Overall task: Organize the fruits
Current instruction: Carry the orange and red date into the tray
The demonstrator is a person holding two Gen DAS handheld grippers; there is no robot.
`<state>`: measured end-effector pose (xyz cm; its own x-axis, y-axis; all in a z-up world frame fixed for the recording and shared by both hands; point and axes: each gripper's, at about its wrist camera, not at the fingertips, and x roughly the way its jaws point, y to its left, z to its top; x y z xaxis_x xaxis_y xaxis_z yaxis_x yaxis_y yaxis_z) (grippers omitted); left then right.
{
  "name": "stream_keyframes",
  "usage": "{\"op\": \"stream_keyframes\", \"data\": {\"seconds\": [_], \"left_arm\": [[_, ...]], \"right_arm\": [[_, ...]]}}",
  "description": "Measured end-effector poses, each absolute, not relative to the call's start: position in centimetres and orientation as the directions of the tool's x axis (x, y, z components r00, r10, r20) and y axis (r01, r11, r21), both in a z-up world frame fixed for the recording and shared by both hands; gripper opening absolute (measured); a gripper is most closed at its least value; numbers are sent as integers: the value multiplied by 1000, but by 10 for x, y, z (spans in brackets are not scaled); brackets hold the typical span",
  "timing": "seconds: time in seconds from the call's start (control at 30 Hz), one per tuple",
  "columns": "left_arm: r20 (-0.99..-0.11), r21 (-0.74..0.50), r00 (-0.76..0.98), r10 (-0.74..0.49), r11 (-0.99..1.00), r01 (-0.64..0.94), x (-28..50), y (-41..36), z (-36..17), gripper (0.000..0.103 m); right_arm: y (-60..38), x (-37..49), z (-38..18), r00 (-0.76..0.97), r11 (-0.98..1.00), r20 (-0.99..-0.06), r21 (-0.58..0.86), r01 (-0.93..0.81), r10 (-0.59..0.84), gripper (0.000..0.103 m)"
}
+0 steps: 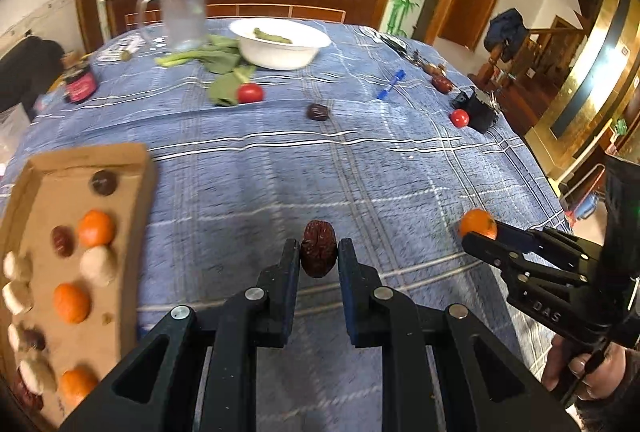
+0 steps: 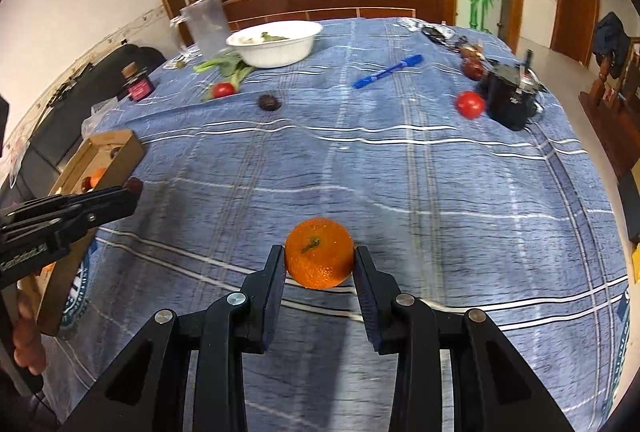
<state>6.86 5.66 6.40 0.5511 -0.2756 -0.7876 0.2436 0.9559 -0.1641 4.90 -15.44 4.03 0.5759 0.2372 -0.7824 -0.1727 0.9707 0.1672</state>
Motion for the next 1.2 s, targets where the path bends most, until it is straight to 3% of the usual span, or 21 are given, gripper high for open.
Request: {"op": "stream_keyframes", "data": {"seconds": [0.57, 1.2], "left_arm": [[-752, -163, 637, -168, 984, 66, 25, 181, 90, 19], [-781, -154, 624, -23, 975, -158, -37, 288, 74, 19]], "right_arm": [[-37, 57, 58, 545, 927, -770, 161, -338, 332, 38], [93, 80, 69, 452, 815, -758, 174, -553, 469, 38]]}}
